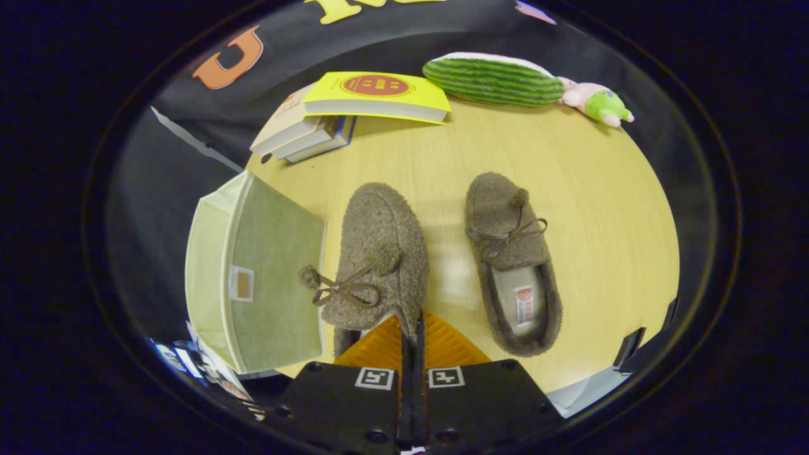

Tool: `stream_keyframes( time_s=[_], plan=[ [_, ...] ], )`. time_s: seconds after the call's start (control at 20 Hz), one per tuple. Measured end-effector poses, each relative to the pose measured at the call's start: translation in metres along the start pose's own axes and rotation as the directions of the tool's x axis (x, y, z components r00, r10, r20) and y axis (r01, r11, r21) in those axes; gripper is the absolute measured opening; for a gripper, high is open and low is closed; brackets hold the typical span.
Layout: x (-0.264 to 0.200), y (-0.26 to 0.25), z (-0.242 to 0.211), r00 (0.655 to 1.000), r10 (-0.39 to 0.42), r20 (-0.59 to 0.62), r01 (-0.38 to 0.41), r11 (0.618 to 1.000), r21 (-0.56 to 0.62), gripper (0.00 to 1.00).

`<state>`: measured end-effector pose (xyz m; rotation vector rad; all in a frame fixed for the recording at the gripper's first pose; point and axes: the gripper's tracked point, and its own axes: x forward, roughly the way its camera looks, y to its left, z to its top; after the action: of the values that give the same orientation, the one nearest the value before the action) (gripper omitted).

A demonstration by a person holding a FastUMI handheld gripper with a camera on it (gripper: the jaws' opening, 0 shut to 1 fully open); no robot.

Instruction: Open the storage box then place both shoes into the box .Put the left shoe in first, then the right shoe, with the right side of both shoes facing outward in a uniform manner.

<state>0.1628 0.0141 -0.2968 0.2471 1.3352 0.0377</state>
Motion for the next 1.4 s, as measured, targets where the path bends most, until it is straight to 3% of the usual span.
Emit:
stream_keyframes(
  time_s=[0.15, 0.45, 0.7, 1.05, 1.25, 1.4],
  plan=[
    [-0.032, 0.025, 0.009, 0.999, 0.05, 0.021, -0.051, 0.999, 0.014, 0.06],
    [-0.08, 0.088, 0.027, 0.992, 0.074, 0.107, -0.072, 0.997, -0.021, 0.06],
    [-0.088, 0.177, 0.029, 0.965, 0.239, 0.107, -0.245, 0.968, 0.047, 0.06],
    [-0.038, 0.262, 0.023, 0.963, 0.237, 0.129, -0.249, 0.965, 0.086, 0.06],
    [0.008, 0.281, 0.008, 0.979, 0.17, 0.109, -0.177, 0.982, 0.059, 0.06],
    [0.038, 0.291, -0.005, 0.984, 0.158, 0.086, -0.164, 0.983, 0.076, 0.06]
  ],
)
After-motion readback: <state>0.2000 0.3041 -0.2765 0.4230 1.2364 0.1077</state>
